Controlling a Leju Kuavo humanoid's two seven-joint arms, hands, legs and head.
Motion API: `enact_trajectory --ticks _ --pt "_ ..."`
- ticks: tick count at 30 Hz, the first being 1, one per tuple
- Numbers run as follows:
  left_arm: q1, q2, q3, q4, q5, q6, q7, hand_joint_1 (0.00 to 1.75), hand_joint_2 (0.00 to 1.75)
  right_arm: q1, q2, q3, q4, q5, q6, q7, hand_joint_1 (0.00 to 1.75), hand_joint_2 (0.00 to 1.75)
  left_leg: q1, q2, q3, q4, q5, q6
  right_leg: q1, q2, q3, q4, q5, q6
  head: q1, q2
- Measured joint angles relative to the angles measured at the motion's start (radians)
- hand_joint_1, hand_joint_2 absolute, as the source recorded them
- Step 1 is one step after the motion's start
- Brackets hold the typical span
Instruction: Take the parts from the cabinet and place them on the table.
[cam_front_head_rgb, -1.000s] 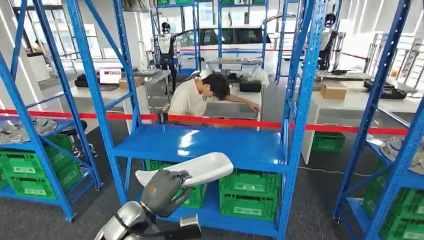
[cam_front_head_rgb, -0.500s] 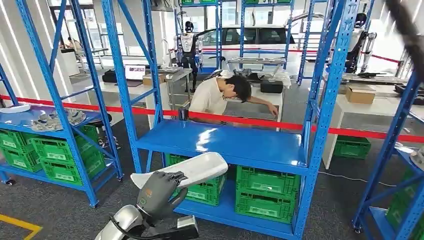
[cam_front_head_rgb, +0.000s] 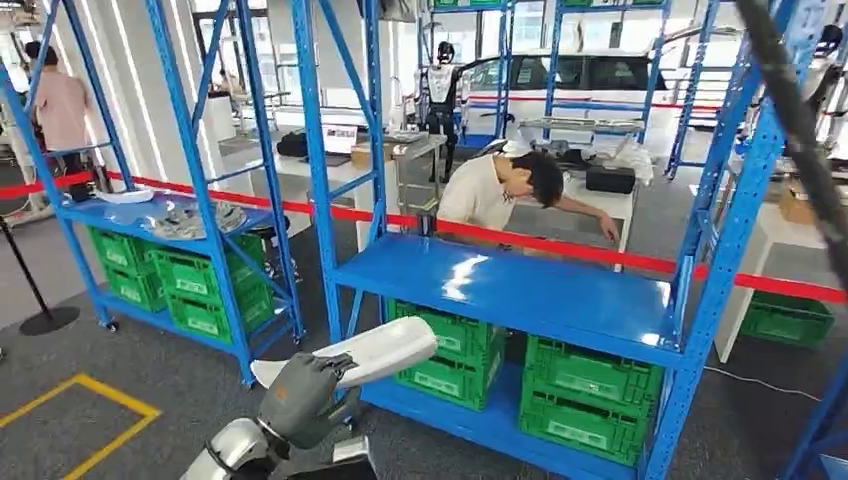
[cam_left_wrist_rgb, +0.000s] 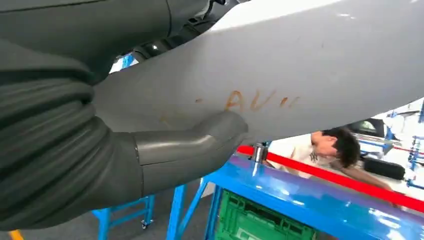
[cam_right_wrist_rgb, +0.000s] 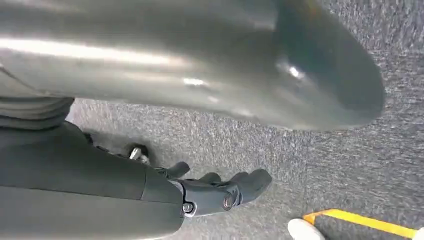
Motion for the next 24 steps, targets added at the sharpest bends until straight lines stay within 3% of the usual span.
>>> enact_trajectory --ticks 1,2,3,4,6,7,9,10,11,12,13,15,16,17,18,19,21,22,23,24 --pt "-0.001 0.005 0.0 0.002 0.002 -0.005 -0.008 1.75 1.75 0.0 0.005 0.005 0.0 0.007 -0.007 0.002 0.0 0.0 -0.002 -0.013 -0.001 -0.005 0.005 0.009 -0.003 -0.012 0.002 0.0 0.0 0.006 0.0 0.0" --pt "0.0 0.007 0.0 0.003 0.005 -0.007 -0.015 1.75 1.75 0.0 0.008 0.01 0.0 0.013 -0.012 0.008 0.0 0.0 0.005 -0.021 0.003 -0.013 0.013 0.02 -0.008 0.018 -0.001 0.008 -0.009 0.016 0.0 0.0" --pt "-0.003 0.008 0.0 0.007 0.011 -0.007 -0.016 1.75 1.75 0.0 0.008 0.016 0.0 0.019 -0.015 0.012 0.0 0.0 0.005 -0.03 0.0 -0.013 0.016 0.025 -0.011 0.076 -0.012 0.037 -0.034 0.018 0.0 0.0" --pt "-0.003 0.007 0.0 0.009 0.012 -0.006 -0.021 1.75 1.75 0.002 0.012 0.018 0.0 0.022 -0.018 0.016 0.0 0.0 0.005 -0.038 -0.003 -0.013 0.019 0.029 -0.01 0.101 -0.038 0.093 -0.069 0.017 0.001 0.0" --pt "0.003 0.004 0.0 0.015 0.016 0.001 -0.028 1.75 1.75 0.007 0.015 0.019 0.0 0.024 -0.024 0.018 0.0 0.0 0.0 -0.063 -0.01 -0.012 0.022 0.036 -0.005 0.117 -0.118 0.258 -0.141 0.015 0.0 0.0" --pt "0.007 0.005 0.0 0.021 0.02 0.012 -0.031 1.75 1.75 0.009 0.015 0.019 0.0 0.024 -0.028 0.018 0.0 0.0 -0.003 -0.076 -0.014 -0.01 0.023 0.037 -0.004 0.117 -0.141 0.302 -0.148 0.013 0.0 0.0" --pt "0.011 0.006 0.0 0.032 0.023 0.025 -0.033 1.75 1.75 0.011 0.016 0.019 0.0 0.025 -0.031 0.018 0.0 0.0 -0.004 -0.102 -0.017 -0.004 0.024 0.036 -0.002 0.119 -0.117 0.252 -0.098 0.007 0.0 0.0" --pt "0.011 0.007 0.0 0.037 0.027 0.028 -0.032 1.75 1.75 0.012 0.016 0.019 0.0 0.027 -0.032 0.018 0.0 0.0 -0.004 -0.116 -0.019 0.0 0.024 0.035 -0.002 0.125 -0.078 0.174 -0.054 0.003 0.0 0.0" --pt "0.01 0.008 0.0 0.041 0.031 0.028 -0.031 1.75 1.75 0.011 0.016 0.021 0.0 0.029 -0.032 0.019 0.0 0.0 -0.003 -0.13 -0.021 0.005 0.024 0.033 -0.004 0.142 -0.03 0.081 -0.012 -0.001 0.0 0.0" --pt "0.008 0.009 0.0 0.044 0.033 0.028 -0.029 1.75 1.75 0.011 0.016 0.023 0.0 0.032 -0.032 0.021 0.0 0.0 -0.002 -0.137 -0.025 0.009 0.023 0.028 -0.007 0.189 -0.009 0.036 -0.022 -0.006 0.0 0.0" --pt "0.005 0.011 0.0 0.048 0.035 0.028 -0.024 1.75 1.75 0.011 0.018 0.027 0.0 0.034 -0.033 0.026 0.0 0.0 -0.005 -0.152 -0.034 0.015 0.023 0.019 -0.006 0.191 -0.008 0.024 -0.021 -0.003 0.0 0.0" --pt "0.004 0.015 0.002 0.054 0.043 0.028 -0.021 1.75 1.75 0.011 0.021 0.036 0.0 0.036 -0.034 0.031 0.0 0.0 0.001 -0.165 -0.037 0.009 0.03 0.006 -0.001 0.172 -0.009 0.024 -0.018 -0.009 0.0 0.0" --pt "0.004 0.02 0.004 0.056 0.048 0.028 -0.018 1.75 1.75 0.01 0.023 0.038 0.0 0.036 -0.037 0.032 0.0 0.0 0.003 -0.176 -0.039 0.004 0.035 -0.003 0.001 0.163 -0.008 0.023 -0.015 -0.015 0.0 0.0" --pt "0.005 0.027 0.006 0.058 0.052 0.031 -0.018 1.75 1.75 0.011 0.026 0.04 0.0 0.037 -0.04 0.031 0.0 0.0 0.003 -0.18 -0.048 0.006 0.034 -0.008 -0.007 0.149 -0.005 0.012 -0.008 -0.026 0.0 0.0" --pt "0.003 0.031 0.007 0.059 0.054 0.036 -0.019 1.75 1.75 0.011 0.027 0.042 0.0 0.037 -0.044 0.031 0.0 0.0 -0.003 -0.116 -0.054 0.029 0.015 -0.01 -0.005 0.139 -0.002 0.006 -0.005 -0.032 -0.002 0.0" --pt "-0.001 0.032 0.008 0.061 0.054 0.037 -0.019 1.75 1.75 0.011 0.028 0.042 0.0 0.039 -0.044 0.03 0.0 0.0 -0.001 -0.08 -0.076 0.078 -0.018 -0.015 -0.004 0.13 -0.002 0.005 -0.004 -0.037 -0.002 0.0" --pt "-0.002 0.033 0.008 0.067 0.056 0.04 -0.02 1.75 1.75 0.016 0.028 0.042 0.0 0.039 -0.044 0.029 0.0 0.0 0.004 -0.058 -0.137 0.219 -0.085 -0.023 -0.001 0.105 -0.002 0.006 -0.005 -0.04 -0.003 0.0" --pt "0.0 0.034 0.008 0.071 0.059 0.04 -0.023 1.75 1.75 0.018 0.028 0.043 0.0 0.039 -0.044 0.026 0.0 0.0 0.007 -0.055 -0.162 0.275 -0.101 -0.026 -0.001 0.091 -0.003 0.006 -0.006 -0.041 -0.003 0.0" --pt "0.004 0.035 0.008 0.076 0.066 0.041 -0.025 1.75 1.75 0.018 0.028 0.042 0.0 0.038 -0.044 0.019 0.0 0.0 0.01 -0.053 -0.164 0.284 -0.093 -0.028 -0.001 0.077 -0.003 0.006 -0.006 -0.041 -0.003 0.0" --pt "0.007 0.036 0.009 0.079 0.07 0.045 -0.027 1.75 1.75 0.018 0.028 0.042 0.0 0.034 -0.044 0.006 0.0 0.0 0.012 -0.05 -0.144 0.248 -0.067 -0.028 -0.001 0.066 -0.003 0.006 -0.007 -0.04 -0.003 0.0"
